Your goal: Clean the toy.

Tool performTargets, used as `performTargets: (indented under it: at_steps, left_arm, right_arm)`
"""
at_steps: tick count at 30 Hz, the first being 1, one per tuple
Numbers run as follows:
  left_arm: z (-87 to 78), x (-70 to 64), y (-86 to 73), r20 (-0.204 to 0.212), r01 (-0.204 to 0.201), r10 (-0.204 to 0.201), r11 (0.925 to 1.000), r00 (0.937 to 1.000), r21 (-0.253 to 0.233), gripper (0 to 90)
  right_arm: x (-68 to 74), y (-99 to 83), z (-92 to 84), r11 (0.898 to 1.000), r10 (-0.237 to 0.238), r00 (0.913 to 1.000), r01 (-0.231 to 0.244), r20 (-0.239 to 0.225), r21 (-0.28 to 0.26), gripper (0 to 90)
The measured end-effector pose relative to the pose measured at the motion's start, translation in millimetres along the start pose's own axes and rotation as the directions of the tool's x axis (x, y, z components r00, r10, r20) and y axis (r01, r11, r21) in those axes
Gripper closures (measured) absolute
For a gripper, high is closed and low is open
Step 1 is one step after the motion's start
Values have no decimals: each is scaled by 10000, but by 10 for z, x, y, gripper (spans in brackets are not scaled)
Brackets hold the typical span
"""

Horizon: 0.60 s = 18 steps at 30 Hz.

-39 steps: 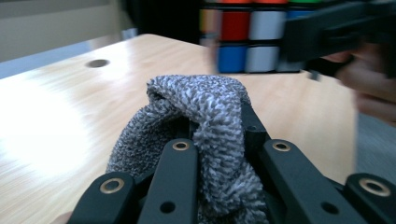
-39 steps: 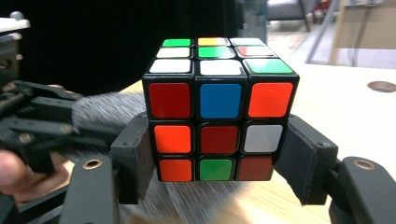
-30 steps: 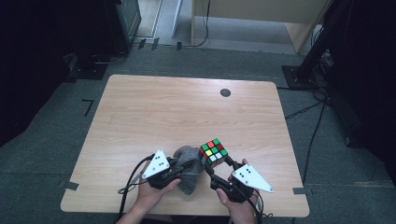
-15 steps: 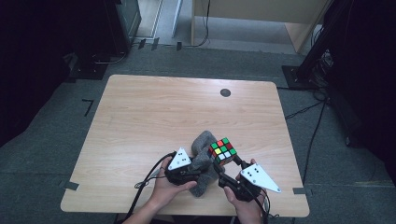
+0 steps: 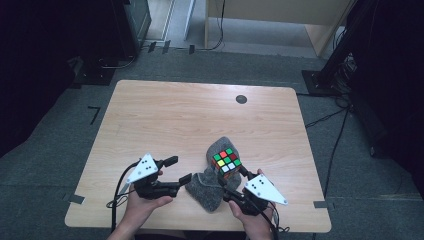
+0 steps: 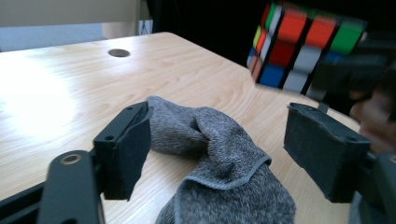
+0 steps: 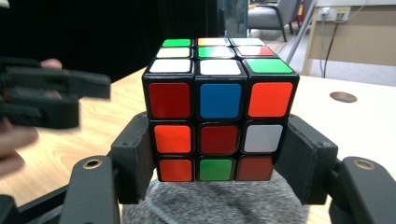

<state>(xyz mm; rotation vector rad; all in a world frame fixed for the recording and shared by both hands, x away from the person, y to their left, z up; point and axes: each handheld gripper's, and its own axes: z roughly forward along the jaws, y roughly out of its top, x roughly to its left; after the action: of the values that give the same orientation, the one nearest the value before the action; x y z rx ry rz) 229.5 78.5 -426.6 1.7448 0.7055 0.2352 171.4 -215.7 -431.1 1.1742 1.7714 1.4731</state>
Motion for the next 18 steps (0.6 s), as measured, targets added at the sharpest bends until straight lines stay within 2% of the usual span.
performTargets:
  at_steps: [1,2,4,5,6,7,10,12,13,14,15,16,17,18]
  left_arm:
    - [0,0,0,0,0,0,10000,10000,0,236]
    - [-77,-5,39,199,233,-229,9996,9995,-158,236]
    - [-102,-27,74,505,479,-468,9986,9976,-217,237]
    - [-96,-43,88,677,550,-539,9984,9962,-156,236]
    - [-96,-43,88,677,550,-539,9984,9962,-156,236]
    - [-58,-93,106,902,575,-572,9983,9943,-6,233]
    - [-5,-149,114,983,497,-516,9985,9938,212,207]
    - [65,-208,108,862,349,-398,9978,9955,569,198]
    - [65,-208,108,862,349,-398,9978,9955,569,195]
    - [103,-230,101,704,350,-405,9964,9967,778,195]
    - [118,-236,100,717,395,-458,9954,9964,877,194]
    - [118,-236,100,717,395,-458,9954,9964,877,192]
    - [130,-241,100,718,395,-465,9945,9963,966,192]
    - [154,-257,102,681,421,-500,9928,9964,1121,191]
  right_arm:
    - [31,-12,23,9999,-102,9999,102,-24,50,351]
    - [67,-26,44,9997,-230,9997,230,-2,105,351]
    - [131,-56,89,9984,-527,9986,528,-39,218,351]
    - [163,-71,110,9978,-602,9982,604,-58,271,351]
    - [193,-86,132,9971,-689,9976,692,-98,322,351]
    - [221,-100,156,9961,-801,9967,807,-163,367,351]
    - [283,-130,198,9939,-979,9949,990,-237,485,351]
    - [368,-166,248,9899,-1267,9913,1287,-367,601,351]
    - [398,-177,259,9880,-1387,9896,1408,-372,640,351]
    - [427,-186,268,9852,-1552,9872,1573,-358,678,351]
    - [463,-196,275,9804,-1823,9829,1838,-272,704,351]
    - [463,-196,275,9804,-1823,9829,1838,-272,704,351]
    - [547,-216,287,9674,-2427,9699,2433,-174,699,351]
    - [579,-222,290,9635,-2589,9656,2600,-259,642,351]
